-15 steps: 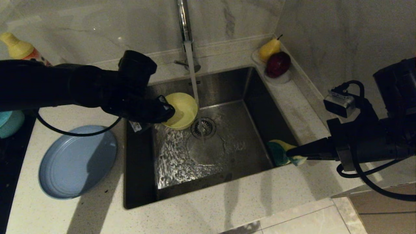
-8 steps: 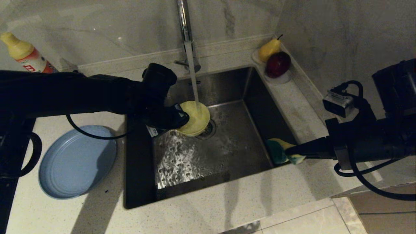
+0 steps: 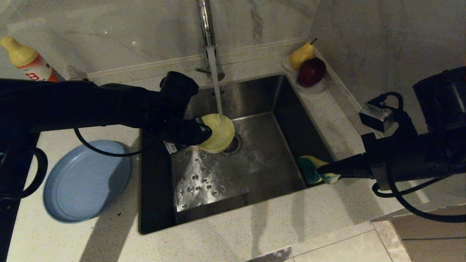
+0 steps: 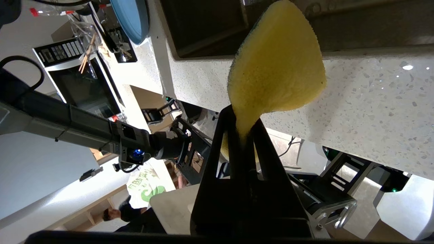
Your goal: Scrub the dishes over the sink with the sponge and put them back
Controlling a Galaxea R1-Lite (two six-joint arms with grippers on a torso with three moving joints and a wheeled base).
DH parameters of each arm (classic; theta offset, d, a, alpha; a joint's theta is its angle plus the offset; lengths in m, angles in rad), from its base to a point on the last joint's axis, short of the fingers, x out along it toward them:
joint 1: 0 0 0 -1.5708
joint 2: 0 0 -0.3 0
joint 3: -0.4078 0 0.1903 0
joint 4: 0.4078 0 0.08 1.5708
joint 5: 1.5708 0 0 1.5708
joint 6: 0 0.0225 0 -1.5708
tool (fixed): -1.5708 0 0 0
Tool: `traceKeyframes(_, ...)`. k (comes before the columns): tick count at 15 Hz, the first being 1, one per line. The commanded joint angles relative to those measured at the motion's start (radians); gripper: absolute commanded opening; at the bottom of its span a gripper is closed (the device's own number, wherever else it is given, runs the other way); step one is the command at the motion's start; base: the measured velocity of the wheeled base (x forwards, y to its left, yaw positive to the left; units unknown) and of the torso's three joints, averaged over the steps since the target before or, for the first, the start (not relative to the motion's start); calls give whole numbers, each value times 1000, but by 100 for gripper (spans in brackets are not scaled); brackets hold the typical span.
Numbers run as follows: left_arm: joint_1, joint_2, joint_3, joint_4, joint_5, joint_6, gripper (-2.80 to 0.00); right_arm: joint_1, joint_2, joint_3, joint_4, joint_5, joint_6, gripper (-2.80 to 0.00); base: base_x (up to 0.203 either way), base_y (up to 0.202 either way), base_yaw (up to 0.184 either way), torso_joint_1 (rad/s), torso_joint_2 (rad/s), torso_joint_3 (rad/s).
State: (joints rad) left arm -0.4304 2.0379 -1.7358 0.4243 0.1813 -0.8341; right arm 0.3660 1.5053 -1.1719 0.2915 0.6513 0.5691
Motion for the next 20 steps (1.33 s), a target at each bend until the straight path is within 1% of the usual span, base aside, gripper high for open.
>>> traceKeyframes(1,4,-78,25,1,42,-3,-280,-1,-10,-2,2,4,3,-280,0,0,0,0,0,0)
traceKeyframes(2,9,-115,47,-1,81,4,-280,1,-14,-2,5,4,3,-280,0,0,0,0,0,0)
traceKeyframes(4,28,-197,99,-9,162,41,-280,1,-20,-2,5,4,3,-280,0,0,0,0,0,0)
traceKeyframes(6,41,-286,159,-54,201,67,-280,1,-20,3,5,4,4,-280,0,0,0,0,0,0)
traceKeyframes(7,44,-332,194,-96,213,93,-280,1,-20,3,6,4,6,-280,0,0,0,0,0,0)
traceKeyframes(8,46,-376,232,-156,223,123,-280,1,-25,3,9,4,8,-280,0,0,0,0,0,0)
traceKeyframes(10,54,-432,318,-329,237,211,-280,1,-33,3,13,2,9,-280,0,0,0,0,0,0)
traceKeyframes(11,56,-441,347,-395,251,250,-280,1,-39,3,17,2,10,-280,0,0,0,0,0,0)
traceKeyframes(13,58,-441,394,-534,300,328,-280,1,-62,9,19,2,12,-280,0,0,0,0,0,0)
traceKeyframes(14,58,-440,429,-609,305,365,-280,2,-70,14,18,2,12,-280,0,0,0,0,0,0)
traceKeyframes(18,58,-424,561,-921,293,517,-280,2,-70,14,17,1,9,-280,0,0,0,0,0,0)
traceKeyframes(19,58,-416,602,-1024,277,558,-280,2,-68,14,17,1,9,-280,0,0,0,0,0,0)
traceKeyframes(20,58,-410,645,-1102,253,594,-280,1,-63,14,17,1,8,-280,0,0,0,0,0,0)
